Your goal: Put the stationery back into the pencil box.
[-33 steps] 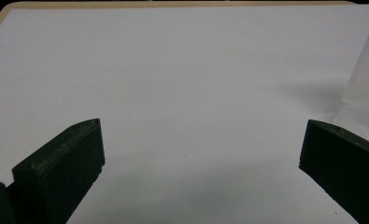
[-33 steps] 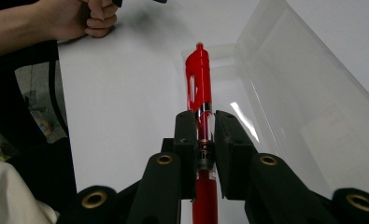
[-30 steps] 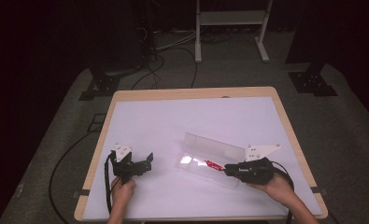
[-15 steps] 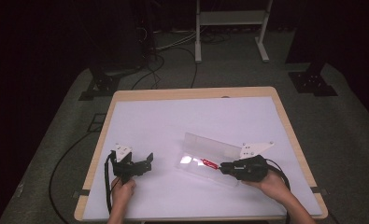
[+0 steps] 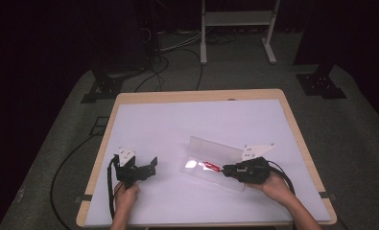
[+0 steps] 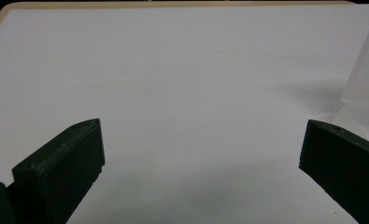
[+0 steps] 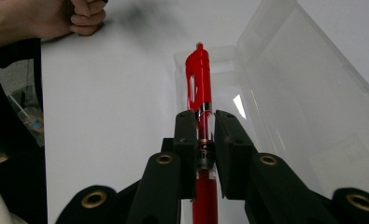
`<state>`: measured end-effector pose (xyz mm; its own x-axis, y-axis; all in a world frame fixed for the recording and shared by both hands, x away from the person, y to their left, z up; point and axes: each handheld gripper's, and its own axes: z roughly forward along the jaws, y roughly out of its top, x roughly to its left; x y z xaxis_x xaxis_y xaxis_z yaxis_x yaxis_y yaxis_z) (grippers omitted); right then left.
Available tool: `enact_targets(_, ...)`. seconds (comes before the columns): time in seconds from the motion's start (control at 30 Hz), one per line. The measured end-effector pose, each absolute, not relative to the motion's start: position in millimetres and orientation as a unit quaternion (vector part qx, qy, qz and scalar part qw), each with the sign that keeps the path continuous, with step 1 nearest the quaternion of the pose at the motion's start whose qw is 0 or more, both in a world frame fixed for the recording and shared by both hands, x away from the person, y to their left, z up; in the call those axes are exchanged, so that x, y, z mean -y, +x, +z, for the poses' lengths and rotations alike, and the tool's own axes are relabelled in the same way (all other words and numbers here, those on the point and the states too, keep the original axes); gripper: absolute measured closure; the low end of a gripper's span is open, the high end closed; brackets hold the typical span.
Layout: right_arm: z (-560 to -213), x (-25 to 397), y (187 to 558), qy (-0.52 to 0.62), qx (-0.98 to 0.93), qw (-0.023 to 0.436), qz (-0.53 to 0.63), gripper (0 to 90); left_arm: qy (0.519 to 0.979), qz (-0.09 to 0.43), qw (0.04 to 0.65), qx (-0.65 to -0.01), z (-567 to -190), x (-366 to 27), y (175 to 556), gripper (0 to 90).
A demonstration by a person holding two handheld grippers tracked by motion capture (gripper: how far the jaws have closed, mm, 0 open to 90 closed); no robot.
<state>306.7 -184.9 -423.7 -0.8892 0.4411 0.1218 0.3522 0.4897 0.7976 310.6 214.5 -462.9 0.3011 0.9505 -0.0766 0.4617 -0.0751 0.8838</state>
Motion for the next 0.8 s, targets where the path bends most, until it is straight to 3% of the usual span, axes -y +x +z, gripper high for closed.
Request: enact_targets(0.8,-442,172,324,0.238,-0.872,0.040,0.426,78.9,0.678,0.278,0.437,-0.522,-463,-215,311,0.0)
